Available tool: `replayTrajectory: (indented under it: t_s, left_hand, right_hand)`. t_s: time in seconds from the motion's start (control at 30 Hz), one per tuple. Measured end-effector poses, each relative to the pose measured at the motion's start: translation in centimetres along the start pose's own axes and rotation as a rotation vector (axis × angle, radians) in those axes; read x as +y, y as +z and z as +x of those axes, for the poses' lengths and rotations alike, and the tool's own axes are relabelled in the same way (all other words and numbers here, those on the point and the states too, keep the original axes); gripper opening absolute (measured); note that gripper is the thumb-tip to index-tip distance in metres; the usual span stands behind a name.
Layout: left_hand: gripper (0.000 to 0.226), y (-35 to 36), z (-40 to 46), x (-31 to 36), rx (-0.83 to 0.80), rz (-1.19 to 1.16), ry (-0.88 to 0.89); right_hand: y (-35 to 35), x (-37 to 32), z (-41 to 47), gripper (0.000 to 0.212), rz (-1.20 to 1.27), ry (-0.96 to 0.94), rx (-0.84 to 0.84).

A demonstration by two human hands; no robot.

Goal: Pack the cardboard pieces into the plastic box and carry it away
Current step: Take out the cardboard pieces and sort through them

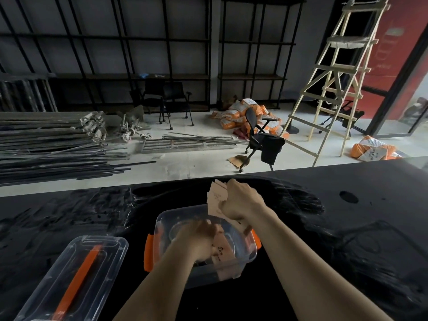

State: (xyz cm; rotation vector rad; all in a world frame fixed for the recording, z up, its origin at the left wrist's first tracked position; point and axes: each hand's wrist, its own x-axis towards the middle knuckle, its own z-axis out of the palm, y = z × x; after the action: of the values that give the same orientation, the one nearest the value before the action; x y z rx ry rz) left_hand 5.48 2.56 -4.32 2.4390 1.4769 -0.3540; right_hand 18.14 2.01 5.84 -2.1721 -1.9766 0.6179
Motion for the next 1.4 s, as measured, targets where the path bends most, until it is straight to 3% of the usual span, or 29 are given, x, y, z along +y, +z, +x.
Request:
replayTrajectory:
  t_s: [0.1, 0.3, 0.43, 0.6, 0.67, 0.83, 0.97, 1.13, 1.3, 1.4]
  left_hand:
    - [0.073, 0.6, 1.3, 0.6, -0.017, 0.093, 0.093]
    - [0.037, 0.5, 3.1, 1.1, 0.029, 0.450, 0.181]
    - [0.034, 0.8, 2.7, 1.7, 0.059, 0.597, 0.267]
    - [0.074, 1.2, 2.5, 1.7, -0.005, 0.482, 0.169]
    - [0.077, 1.9, 2.7, 1.6, 0.011, 0.476, 0.163]
    - [0.062, 1.8, 2.7, 1.3, 0.126, 0.472, 0.208]
    - [0.067, 1.4, 2.1, 0.7, 0.089, 0.463, 0.224]
    - [0.057, 0.7, 1.5, 0.5, 0.080, 0.564, 0.242]
    - [0.032, -0.6, 0.5, 0.2, 0.169, 0.644, 0.278]
    - [0.021, -1.9, -0.1, -0.8, 0.278, 0.528, 0.320]
  right_hand:
    - [0.3, -0.2, 0.0, 0.043, -0.015, -0.019, 0.048]
    - [1.1, 0.0, -0.1, 0.052, -0.045, -0.068, 0.089]
    - [1.4, 0.2, 0.2, 0.045, -0.027, -0.117, 0.096]
    - [1.5, 0.6, 0.3, 0.044, -0.013, -0.124, 0.103]
    - [1.5, 0.8, 0.3, 0.044, -0.019, -0.127, 0.097]
    - [1.6, 1.2, 0.3, 0.044, -0.004, -0.134, 0.094]
    - [1.2, 1.7, 0.4, 0.043, 0.025, -0.123, 0.131]
    - [1.1, 1.8, 0.5, 0.045, 0.035, -0.130, 0.160]
    - [1.2, 1.9, 0.5, 0.045, 0.028, -0.137, 0.144]
    - [0.7, 2.0, 0.7, 0.041, 0.089, -0.136, 0.129]
